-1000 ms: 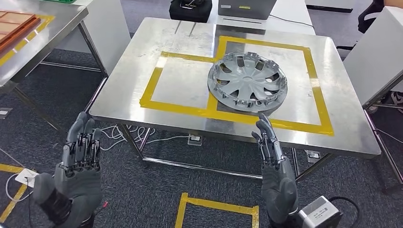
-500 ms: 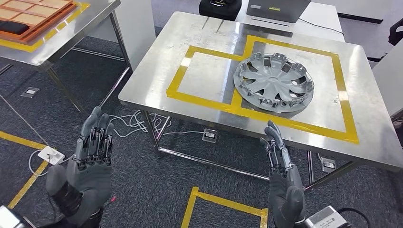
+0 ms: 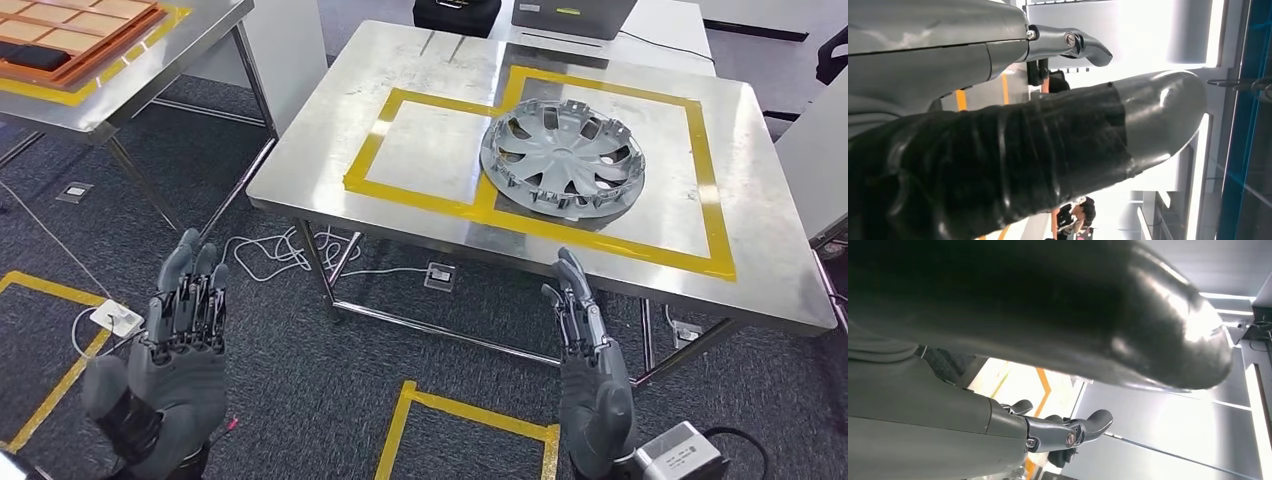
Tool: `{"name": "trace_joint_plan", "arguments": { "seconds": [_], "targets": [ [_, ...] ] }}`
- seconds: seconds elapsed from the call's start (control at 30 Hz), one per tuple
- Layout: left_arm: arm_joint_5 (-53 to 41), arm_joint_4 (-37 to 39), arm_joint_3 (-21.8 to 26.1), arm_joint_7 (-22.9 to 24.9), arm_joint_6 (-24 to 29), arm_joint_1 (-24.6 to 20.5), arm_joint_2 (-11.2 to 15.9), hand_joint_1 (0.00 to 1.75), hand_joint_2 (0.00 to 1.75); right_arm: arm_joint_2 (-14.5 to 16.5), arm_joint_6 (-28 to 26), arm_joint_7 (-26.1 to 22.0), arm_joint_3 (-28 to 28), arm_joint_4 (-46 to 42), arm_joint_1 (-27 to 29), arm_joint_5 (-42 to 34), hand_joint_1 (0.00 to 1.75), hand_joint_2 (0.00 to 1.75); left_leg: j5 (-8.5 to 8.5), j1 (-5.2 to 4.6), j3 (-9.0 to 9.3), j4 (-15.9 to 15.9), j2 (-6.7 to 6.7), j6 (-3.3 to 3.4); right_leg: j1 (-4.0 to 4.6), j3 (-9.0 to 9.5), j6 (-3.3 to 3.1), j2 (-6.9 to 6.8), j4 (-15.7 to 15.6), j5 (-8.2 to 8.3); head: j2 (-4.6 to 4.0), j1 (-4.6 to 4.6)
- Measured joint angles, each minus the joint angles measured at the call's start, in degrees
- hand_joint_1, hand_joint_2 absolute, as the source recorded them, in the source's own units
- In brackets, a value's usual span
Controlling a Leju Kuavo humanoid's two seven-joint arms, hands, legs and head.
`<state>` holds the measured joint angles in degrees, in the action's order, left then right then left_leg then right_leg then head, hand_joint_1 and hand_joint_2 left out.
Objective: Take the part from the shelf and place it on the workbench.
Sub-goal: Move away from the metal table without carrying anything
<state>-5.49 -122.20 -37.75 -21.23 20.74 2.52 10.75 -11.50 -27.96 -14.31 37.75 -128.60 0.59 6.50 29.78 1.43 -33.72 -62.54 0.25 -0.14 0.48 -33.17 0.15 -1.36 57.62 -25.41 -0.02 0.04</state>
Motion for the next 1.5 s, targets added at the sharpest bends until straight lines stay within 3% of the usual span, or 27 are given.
{"name": "trace_joint_plan", "arguments": {
  "seconds": [0.07,0.13,0.2,0.23,0.33,0.37,0.4,0.43,0.53,0.57,0.67,0.73,0.83,0.9,0.93,1.0,1.07,1.17,1.2,1.27,1.33,1.37,1.4,1.43,1.5],
  "targets": [
    [0.0,0.1,0.0,0.0,0.0,-0.1,0.0,0.0,0.0,0.0,-0.2,0.0,0.0,0.0,0.0,0.0,0.0,0.0,-0.16,-0.17,1.65,2.7,0.09,0.73,0.15,-0.67,0.63,-0.03,0.8,0.08,0.01,-0.02],
    [0.0,0.1,0.0,0.0,0.0,-0.2,-0.1,0.0,0.0,0.0,-0.3,0.0,0.0,-0.1,0.1,-0.1,0.0,0.0,-0.81,-0.22,1.54,2.5,-0.15,1.62,0.14,-0.99,1.2,-0.04,1.1,0.45,0.0,0.22],
    [0.0,0.1,0.0,0.0,0.0,-0.2,-0.1,0.0,0.0,-0.1,-0.3,0.0,0.0,-0.2,0.1,-0.1,0.0,0.0,-1.47,-0.04,1.13,2.7,-0.23,2.34,-0.03,-1.93,1.86,0.25,2.1,-0.45,0.0,0.51],
    [0.0,0.1,0.0,0.0,0.0,-0.2,-0.2,0.0,0.0,-0.1,-0.3,0.0,0.0,-0.2,0.1,-0.1,0.0,0.0,-1.81,0.07,0.8,2.7,-0.27,2.65,-0.15,-2.86,2.2,0.47,4.1,-2.0,0.0,0.78],
    [0.0,0.1,0.0,0.0,0.0,-0.2,-0.3,0.0,0.0,-0.3,-0.4,0.0,0.0,-0.2,0.2,-0.2,0.0,0.0,-2.81,-0.08,-0.63,2.7,-0.47,3.01,-0.58,-6.53,2.92,0.89,14.5,-8.0,0.0,1.84],
    [0.0,0.1,0.0,0.0,0.0,-0.2,-0.3,0.0,0.0,-0.3,-0.4,0.0,0.0,-0.2,0.2,-0.2,0.0,0.0,-3.14,-0.16,-1.12,2.7,-0.51,3.0,-0.65,-6.9,2.92,0.91,16.5,-8.76,0.0,2.06],
    [0.0,0.2,0.0,0.0,0.0,-0.2,-0.3,0.0,0.0,-0.3,-0.4,0.0,0.0,-0.2,0.2,-0.2,0.0,0.0,-3.46,-0.23,-1.54,2.7,-0.57,2.98,-0.66,-6.27,2.8,0.93,16.4,-8.49,0.01,2.23],
    [0.0,0.2,0.0,0.0,0.0,-0.2,-0.3,0.0,0.0,-0.3,-0.4,0.0,0.0,-0.2,0.2,-0.2,0.0,0.0,-3.78,-0.31,-1.89,2.7,-0.64,2.92,-0.62,-4.49,2.54,0.97,13.9,-7.29,0.02,2.39],
    [0.0,0.2,0.0,0.0,0.0,-0.2,-0.3,0.0,0.0,-0.3,-0.4,0.0,0.0,-0.3,0.1,-0.2,0.0,0.0,-4.71,-0.26,-2.49,2.8,-0.82,2.39,-0.1,2.22,1.15,1.4,2.3,-4.03,0.0,2.49],
    [0.0,0.2,0.0,0.0,0.0,-0.2,-0.4,0.0,0.0,-0.3,-0.4,0.0,0.0,-0.3,0.0,-0.2,0.0,0.0,-5.0,-0.11,-2.61,2.9,-0.81,2.05,0.17,3.07,0.77,1.51,0.5,-3.87,0.0,2.51],
    [0.0,0.2,0.0,0.0,0.0,-0.3,-0.5,0.0,0.0,-0.4,-0.4,0.0,0.0,-0.4,0.1,-0.2,0.0,0.0,-5.77,0.14,-2.72,3.3,-0.8,0.93,0.47,3.33,0.13,1.35,-0.8,-3.0,0.0,2.81],
    [0.0,0.2,0.0,0.0,0.0,-0.3,-0.5,0.0,0.0,-0.4,-0.4,0.0,0.0,-0.4,0.1,-0.2,0.0,0.0,-4.06,-0.02,-3.79,1.6,-0.75,0.52,0.13,3.67,-0.33,1.04,-1.9,-1.8,0.0,2.52],
    [0.0,0.3,0.0,0.0,0.0,-0.2,-0.5,0.0,0.0,-0.4,-0.3,0.0,0.0,-0.3,0.1,-0.2,0.0,0.0,2.21,-0.11,-7.37,-8.0,-0.63,0.16,0.05,2.55,-0.65,0.72,-2.0,-0.57,-0.01,1.2],
    [0.0,0.5,0.0,0.0,0.0,-0.2,-0.5,0.0,0.0,-0.4,-0.3,0.0,0.0,-0.3,0.2,-0.2,0.0,0.0,3.17,-0.1,-7.51,-11.0,-0.56,0.03,0.11,1.4,-0.57,0.62,-1.4,-0.13,-0.01,0.65],
    [0.0,0.5,0.0,0.0,0.0,-0.2,-0.5,0.0,0.0,-0.4,-0.3,0.1,0.0,-0.3,0.1,-0.2,0.0,0.0,2.12,-0.11,-5.88,-9.1,-0.5,0.08,0.11,0.9,-0.51,0.6,-1.0,-0.02,-0.01,0.43],
    [0.0,0.6,0.0,0.0,0.0,-0.2,-0.5,0.0,0.0,-0.4,-0.3,0.2,0.0,-0.3,0.1,-0.2,0.0,0.0,-0.05,-0.18,-1.22,-1.9,-0.28,0.4,0.16,0.05,-0.23,0.59,-0.1,0.03,-0.01,0.02],
    [0.1,0.6,0.0,-0.1,0.0,-0.3,-0.5,0.0,0.0,-0.4,-0.4,0.4,0.0,-0.3,-0.1,-0.2,0.0,0.0,-0.67,-0.36,1.45,2.5,-0.21,0.92,0.28,-0.74,0.28,0.59,0.8,0.12,-0.01,-0.08],
    [0.2,0.6,0.0,-0.1,0.0,-0.2,-0.6,0.0,0.0,-0.5,-0.5,0.6,0.0,-0.3,-0.2,-0.2,0.0,0.0,-1.26,-0.48,1.36,2.9,-0.34,1.91,0.21,-1.44,1.21,0.62,1.2,0.61,0.0,0.11],
    [0.2,0.7,0.0,-0.1,0.0,-0.3,-0.6,0.0,0.0,-0.5,-0.5,0.7,0.0,-0.3,-0.2,-0.2,0.0,0.0,-1.6,-0.37,1.21,3.0,-0.35,2.24,0.17,-1.83,1.52,0.73,1.7,0.08,0.0,0.18],
    [0.2,0.7,0.0,-0.1,0.1,-0.3,-0.6,0.0,0.0,-0.5,-0.7,0.8,0.0,-0.3,-0.2,-0.2,0.0,0.0,-2.33,-0.09,0.69,3.3,-0.33,2.83,-0.09,-3.41,2.24,0.96,5.5,-3.17,0.01,0.74],
    [0.2,0.7,0.0,-0.1,0.1,-0.2,-0.7,0.0,0.0,-0.6,-0.8,0.9,0.0,-0.3,-0.2,-0.2,0.0,0.0,-2.97,-0.14,-0.22,3.3,-0.36,3.06,-0.5,-5.57,2.84,1.02,12.4,-7.53,0.01,1.49],
    [0.3,0.7,0.0,-0.1,0.1,-0.2,-0.7,0.0,0.0,-0.6,-0.8,0.9,0.0,-0.3,-0.2,-0.2,0.0,0.0,-3.31,-0.17,-0.74,3.3,-0.37,3.05,-0.67,-6.19,3.01,1.02,15.1,-8.8,0.01,1.74],
    [0.3,0.7,0.0,-0.1,0.1,-0.2,-0.7,0.0,0.0,-0.6,-0.9,1.0,0.0,-0.3,-0.2,-0.2,0.0,0.0,-3.66,-0.2,-1.24,3.2,-0.39,2.99,-0.76,-6.01,3.06,1.02,16.2,-9.01,0.0,1.9],
    [0.3,0.7,0.0,-0.1,0.1,-0.2,-0.7,0.0,0.0,-0.6,-0.9,1.0,0.0,-0.3,-0.2,-0.2,0.0,0.0,-3.99,-0.21,-1.67,3.2,-0.42,2.9,-0.79,-4.78,3.01,1.03,15.0,-8.21,0.0,2.06],
    [0.3,0.7,0.0,-0.1,0.2,-0.2,-0.7,0.0,0.0,-0.6,-1.0,1.0,0.0,-0.3,-0.3,-0.2,0.0,0.0,-4.6,-0.2,-2.28,3.2,-0.51,2.64,-0.73,-0.04,2.58,1.13,7.6,-5.46,-0.01,2.37]
  ]
}}
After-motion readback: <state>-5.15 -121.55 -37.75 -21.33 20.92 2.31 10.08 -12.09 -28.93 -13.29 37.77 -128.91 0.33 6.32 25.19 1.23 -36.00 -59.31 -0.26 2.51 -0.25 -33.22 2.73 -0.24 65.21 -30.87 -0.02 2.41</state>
